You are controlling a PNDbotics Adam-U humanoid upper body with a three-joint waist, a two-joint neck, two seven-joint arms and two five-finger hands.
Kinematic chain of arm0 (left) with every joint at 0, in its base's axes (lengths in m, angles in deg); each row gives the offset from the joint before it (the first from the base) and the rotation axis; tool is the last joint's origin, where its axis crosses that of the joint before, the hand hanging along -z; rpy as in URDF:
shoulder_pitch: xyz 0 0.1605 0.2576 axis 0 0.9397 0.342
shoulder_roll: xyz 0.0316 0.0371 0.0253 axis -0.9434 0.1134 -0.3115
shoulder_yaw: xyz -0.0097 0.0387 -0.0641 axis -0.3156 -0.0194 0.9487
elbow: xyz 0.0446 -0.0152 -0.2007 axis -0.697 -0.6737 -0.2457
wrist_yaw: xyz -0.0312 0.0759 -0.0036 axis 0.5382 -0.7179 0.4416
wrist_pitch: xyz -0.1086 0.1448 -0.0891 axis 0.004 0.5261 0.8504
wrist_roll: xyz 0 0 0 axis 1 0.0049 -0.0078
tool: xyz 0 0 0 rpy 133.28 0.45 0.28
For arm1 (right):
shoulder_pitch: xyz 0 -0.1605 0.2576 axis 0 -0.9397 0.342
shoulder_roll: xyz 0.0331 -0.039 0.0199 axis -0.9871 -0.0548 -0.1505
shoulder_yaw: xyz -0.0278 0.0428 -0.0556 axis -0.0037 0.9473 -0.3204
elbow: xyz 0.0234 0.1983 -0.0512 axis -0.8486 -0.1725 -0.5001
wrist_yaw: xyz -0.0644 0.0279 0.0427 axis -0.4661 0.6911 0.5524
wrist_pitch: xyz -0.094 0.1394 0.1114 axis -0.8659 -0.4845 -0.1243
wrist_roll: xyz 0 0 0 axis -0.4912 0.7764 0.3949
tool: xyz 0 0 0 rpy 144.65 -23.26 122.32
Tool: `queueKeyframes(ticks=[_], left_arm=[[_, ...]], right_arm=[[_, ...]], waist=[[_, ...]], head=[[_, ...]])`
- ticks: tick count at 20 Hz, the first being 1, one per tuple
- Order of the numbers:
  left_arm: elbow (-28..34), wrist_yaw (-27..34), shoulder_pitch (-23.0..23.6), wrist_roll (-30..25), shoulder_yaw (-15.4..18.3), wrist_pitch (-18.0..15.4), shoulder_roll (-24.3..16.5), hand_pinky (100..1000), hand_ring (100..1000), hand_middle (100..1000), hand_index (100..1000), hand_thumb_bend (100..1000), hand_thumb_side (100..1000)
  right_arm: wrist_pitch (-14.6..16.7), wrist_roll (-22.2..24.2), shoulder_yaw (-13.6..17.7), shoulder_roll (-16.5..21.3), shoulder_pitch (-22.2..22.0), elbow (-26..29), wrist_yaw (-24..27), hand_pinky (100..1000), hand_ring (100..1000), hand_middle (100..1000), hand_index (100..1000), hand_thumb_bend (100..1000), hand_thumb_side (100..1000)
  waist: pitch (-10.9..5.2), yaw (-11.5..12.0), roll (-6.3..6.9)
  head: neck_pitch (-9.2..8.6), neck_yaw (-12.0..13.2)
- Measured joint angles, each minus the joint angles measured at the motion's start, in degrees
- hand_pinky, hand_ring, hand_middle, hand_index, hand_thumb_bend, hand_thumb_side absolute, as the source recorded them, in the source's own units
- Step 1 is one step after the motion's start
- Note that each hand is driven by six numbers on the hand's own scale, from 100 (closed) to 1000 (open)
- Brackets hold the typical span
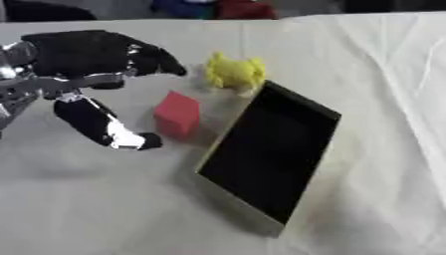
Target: Pick up objects on the table and place them in the box.
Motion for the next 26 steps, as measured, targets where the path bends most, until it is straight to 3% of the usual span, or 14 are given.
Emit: queueKeyframes(ticks=[7,15,26], left_arm=[[-3.2,1.59,-2.14,-4.04,-0.01,-3.39,0.72,831,865,868,983,443,763],[-7.11,2.43,-4.31,-4.67,-0.16,-3.58,2.32,827,862,869,982,444,768],[-13.52,-0.13,-7.95,-5.66,-2.96,-4.66,5.86,828,870,863,980,451,767]], right_arm=[[-0.16,0.16,0.0,-0.02,-0.05,0.0,0.08,840,785,567,736,100,899],[-0.28,0.21,0.0,-0.3,-0.52,0.04,0.29,841,784,566,736,100,898],[-0.54,0.27,0.0,-0.53,-0.56,0.37,0.44,841,784,565,736,100,898]], waist=[[0.01,-0.2,0.37],[0.0,-0.51,0.61],[-0.02,-0.98,0.94]], head=[[0.02,-0.08],[0.44,-0.04],[0.55,-0.09]])
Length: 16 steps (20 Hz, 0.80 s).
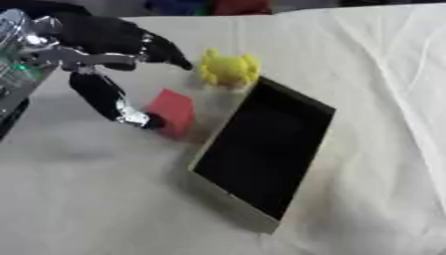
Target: Pick up objects on the table and place them in the box.
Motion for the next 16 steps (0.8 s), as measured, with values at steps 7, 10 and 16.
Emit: queueKeyframes(ticks=[7,10,16], left_arm=[[-2.85,-2.05,-0.04,0.01,-0.59,-0.01,0.26,830,882,871,986,458,684],[-4.2,-3.65,0.14,0.34,-0.59,-0.35,0.26,833,886,883,1000,420,572],[-5.58,-6.47,0.12,2.07,-0.61,-2.08,0.73,835,893,884,1000,482,604]], right_arm=[[-0.21,-0.02,0.0,-0.12,-0.45,0.36,0.04,842,783,564,735,100,897],[-0.27,0.0,0.01,-0.38,-0.51,0.48,0.07,842,782,563,735,100,897],[-0.41,0.1,0.01,-0.48,-0.66,0.68,0.19,842,780,559,735,100,898]], waist=[[0.0,-0.05,0.21],[0.0,-0.05,0.32],[0.0,-0.14,0.42]], head=[[0.01,-0.24],[0.01,-0.26],[0.01,-0.28]])
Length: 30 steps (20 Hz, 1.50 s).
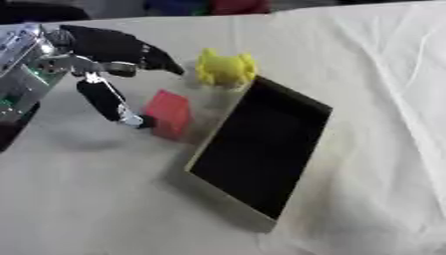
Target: Pick up objects on the table and place them in the box.
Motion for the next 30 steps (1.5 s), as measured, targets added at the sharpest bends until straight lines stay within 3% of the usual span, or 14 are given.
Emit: queueKeyframes(ticks=[15,23,30], left_arm=[[-4.07,-5.73,-0.43,2.31,-1.26,-2.31,1.34,834,897,884,1000,529,616],[-6.04,-7.71,-0.5,3.13,-1.74,-3.14,1.85,821,886,864,957,447,509],[-6.71,-7.81,-0.69,3.91,-1.75,-3.91,2.36,779,833,786,880,393,494]], right_arm=[[-0.4,-0.03,0.22,-0.01,-0.09,0.02,0.38,843,776,552,737,100,898],[-0.4,-0.03,0.35,-0.02,-0.05,0.02,0.42,843,776,551,737,100,899],[-0.41,-0.03,0.37,-0.03,-0.05,0.02,0.55,844,777,550,738,100,901]], waist=[[0.38,-0.33,0.01],[0.64,-0.53,-0.19],[0.71,-0.64,-0.24]], head=[[0.0,0.12],[0.0,0.13],[0.0,0.13]])
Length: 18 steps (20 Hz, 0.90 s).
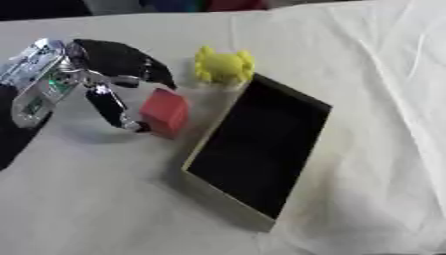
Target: Pick up objects on the table and place them in the box.
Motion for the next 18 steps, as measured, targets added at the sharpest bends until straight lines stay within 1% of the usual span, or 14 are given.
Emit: queueKeyframes(ticks=[3,4,5,6,10,12,14,15,16,17,18], left_arm=[[-0.03,0.03,-0.25,0.48,0.0,-0.48,0.16,749,782,715,817,383,495],[-0.09,0.04,-0.27,0.63,0.0,-0.63,0.18,749,782,715,817,383,495],[-0.2,0.07,-0.29,0.81,0.0,-0.81,0.19,712,743,644,759,376,488],[-0.31,0.11,-0.37,0.96,0.0,-0.96,0.27,694,716,600,717,364,483],[-0.7,0.29,-0.45,1.42,0.01,-1.42,0.67,661,660,536,647,339,468],[-0.86,0.5,-0.51,1.56,0.02,-1.56,0.69,640,622,502,604,305,432],[-1.02,0.77,-0.53,1.59,0.05,-1.59,0.7,632,611,490,589,276,394],[-1.02,0.8,-0.53,1.6,0.08,-1.6,0.7,624,600,477,570,230,354],[-1.0,0.9,-0.53,1.6,0.18,-1.6,0.7,623,599,475,568,226,350],[-0.96,1.12,-0.53,1.6,0.41,-1.6,0.7,614,584,463,552,183,307],[-0.79,1.4,-0.53,1.59,0.74,-1.58,0.7,612,580,460,547,170,294]], right_arm=[[-0.01,0.01,0.02,0.0,0.0,0.0,0.06,844,777,550,738,100,901],[-0.01,0.01,0.02,0.0,0.0,0.0,0.07,844,777,550,738,100,901],[-0.02,0.01,0.04,0.0,0.0,0.0,0.07,844,777,550,738,100,901],[-0.02,0.01,0.07,0.0,0.0,0.0,0.07,844,777,550,738,100,901],[-0.03,0.01,0.31,-0.01,-0.01,0.0,0.12,844,777,550,738,100,902],[-0.04,0.02,0.33,-0.01,-0.02,0.0,0.14,845,778,550,738,100,902],[-0.05,0.03,0.34,-0.01,-0.04,0.0,0.17,845,778,550,738,100,902],[-0.05,0.04,0.34,-0.01,-0.04,0.0,0.22,845,778,550,739,100,902],[-0.05,0.04,0.34,-0.01,-0.05,0.0,0.26,845,778,550,739,100,902],[-0.06,0.03,0.35,-0.01,-0.05,0.0,0.28,845,778,550,739,100,902],[-0.06,0.03,0.35,-0.01,-0.06,0.0,0.29,845,778,550,739,100,902]], waist=[[0.0,-0.14,0.0],[0.0,-0.17,0.0],[0.01,-0.2,0.0],[0.01,-0.23,0.0],[0.02,-0.27,0.0],[0.02,-0.28,0.01],[0.02,-0.28,0.03],[0.02,-0.28,0.03],[0.02,-0.28,0.03],[0.03,-0.28,0.03],[0.03,-0.27,0.02]], head=[[0.0,0.0],[0.0,0.0],[-0.01,0.0],[-0.01,0.0],[-0.01,0.0],[-0.01,-0.01],[-0.01,-0.02],[-0.01,-0.03],[-0.01,-0.04],[-0.01,-0.04],[-0.01,-0.05]])
